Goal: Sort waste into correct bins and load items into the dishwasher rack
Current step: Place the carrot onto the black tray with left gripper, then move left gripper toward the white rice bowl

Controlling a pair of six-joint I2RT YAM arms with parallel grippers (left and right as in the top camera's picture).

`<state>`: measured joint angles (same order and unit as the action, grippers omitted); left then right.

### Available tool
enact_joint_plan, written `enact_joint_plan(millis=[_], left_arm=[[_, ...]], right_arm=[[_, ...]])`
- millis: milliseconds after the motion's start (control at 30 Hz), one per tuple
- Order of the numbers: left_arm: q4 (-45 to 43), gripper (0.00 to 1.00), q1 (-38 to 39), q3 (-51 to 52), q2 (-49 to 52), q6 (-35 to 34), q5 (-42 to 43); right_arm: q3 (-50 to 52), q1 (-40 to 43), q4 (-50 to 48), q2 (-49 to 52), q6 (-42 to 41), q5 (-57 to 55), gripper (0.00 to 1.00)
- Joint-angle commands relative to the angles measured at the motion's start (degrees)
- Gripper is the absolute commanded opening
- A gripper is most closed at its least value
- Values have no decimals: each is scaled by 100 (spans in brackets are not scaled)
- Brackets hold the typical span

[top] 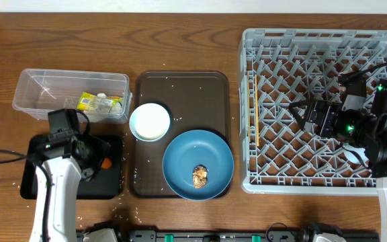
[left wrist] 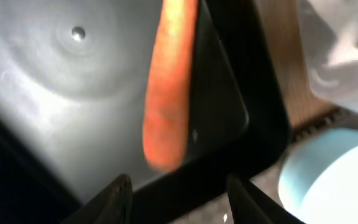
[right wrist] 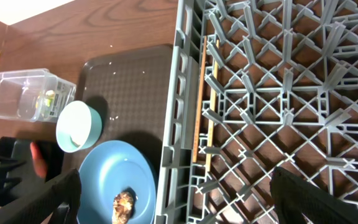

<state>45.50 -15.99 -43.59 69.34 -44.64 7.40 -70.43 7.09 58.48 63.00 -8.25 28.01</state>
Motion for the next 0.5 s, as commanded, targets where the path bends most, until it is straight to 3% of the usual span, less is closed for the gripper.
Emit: enact_joint_plan(millis=[0,133,300,467], left_arm=[[205,51,22,-560,-468,761,125],[372,51,402,-1145,-817,1930,483],[155,51,1425,-1537,-826,3167,715],[-258,55,2413,-1534,-382,3895,431]], right_arm=[[-48,-59,0,0,63,-20,91],[-48,-59,-22,0,61,-17,91],[-48,-59,-85,0,61,-17,91],[-48,-59,-76,2,59,-13,98]])
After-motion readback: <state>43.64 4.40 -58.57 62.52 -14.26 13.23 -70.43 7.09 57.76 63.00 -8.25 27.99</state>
